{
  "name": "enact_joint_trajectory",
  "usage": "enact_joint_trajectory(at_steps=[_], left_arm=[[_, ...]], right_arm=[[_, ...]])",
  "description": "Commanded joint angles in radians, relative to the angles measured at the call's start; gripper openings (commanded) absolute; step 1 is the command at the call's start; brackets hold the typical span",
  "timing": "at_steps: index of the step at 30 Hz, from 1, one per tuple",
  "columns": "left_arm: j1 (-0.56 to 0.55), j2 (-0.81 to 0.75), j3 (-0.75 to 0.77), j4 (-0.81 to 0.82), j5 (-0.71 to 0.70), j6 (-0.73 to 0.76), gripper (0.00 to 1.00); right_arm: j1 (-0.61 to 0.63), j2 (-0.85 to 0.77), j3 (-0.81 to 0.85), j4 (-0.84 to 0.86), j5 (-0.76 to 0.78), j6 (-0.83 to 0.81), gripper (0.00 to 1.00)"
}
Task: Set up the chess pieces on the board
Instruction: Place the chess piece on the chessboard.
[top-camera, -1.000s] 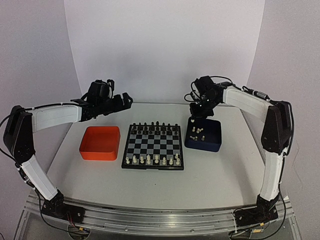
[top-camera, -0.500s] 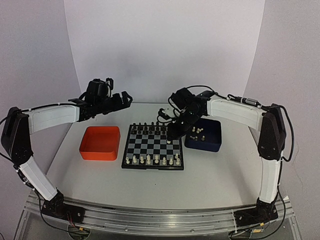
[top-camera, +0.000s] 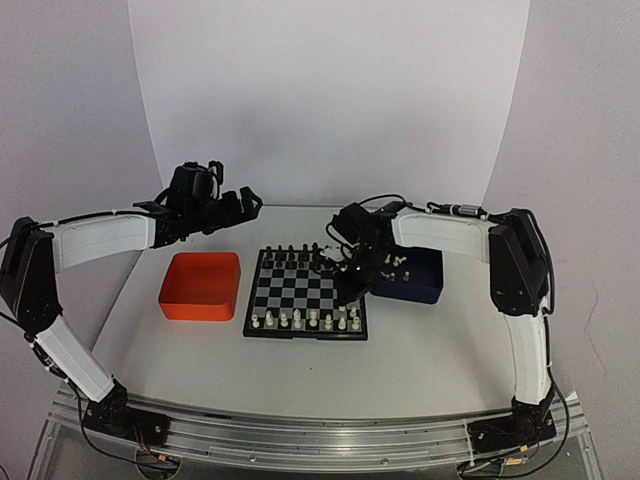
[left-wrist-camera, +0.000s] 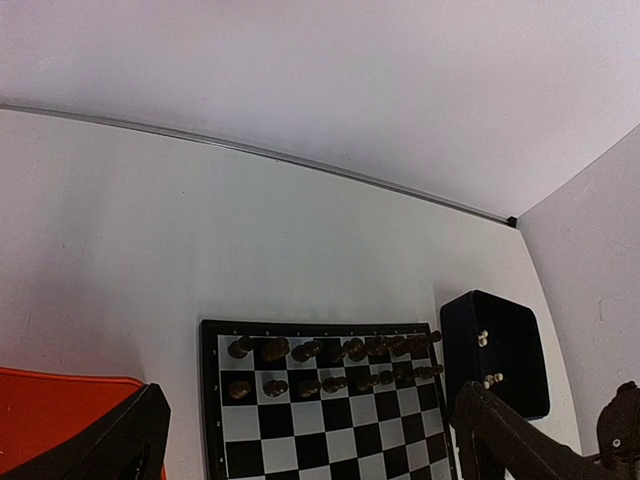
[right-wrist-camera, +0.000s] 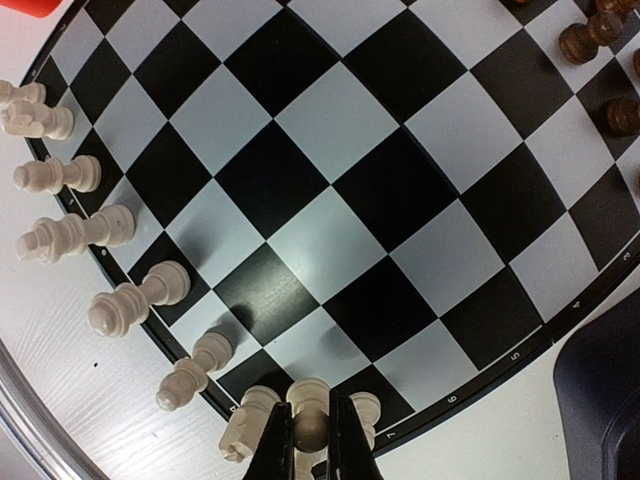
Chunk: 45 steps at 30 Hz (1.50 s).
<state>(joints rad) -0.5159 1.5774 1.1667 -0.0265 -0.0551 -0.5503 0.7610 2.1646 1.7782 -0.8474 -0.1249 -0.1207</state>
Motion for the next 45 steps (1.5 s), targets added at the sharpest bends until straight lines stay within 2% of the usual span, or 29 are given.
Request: enact_joint_trajectory(at_steps=[1,45], left_arm=[[0.002,-0.047,-0.003,0.009,-0.012,-0.005,1.0],[0.002,-0.04,-0.006,0.012,0.007,-0.001,1.0]], right_arm=[[0.009,0.026,0.05,-0.021,0.02,-0.023,0.0],[0.038,0.078,0.061,-0.021,0.062,-0.007,0.0]])
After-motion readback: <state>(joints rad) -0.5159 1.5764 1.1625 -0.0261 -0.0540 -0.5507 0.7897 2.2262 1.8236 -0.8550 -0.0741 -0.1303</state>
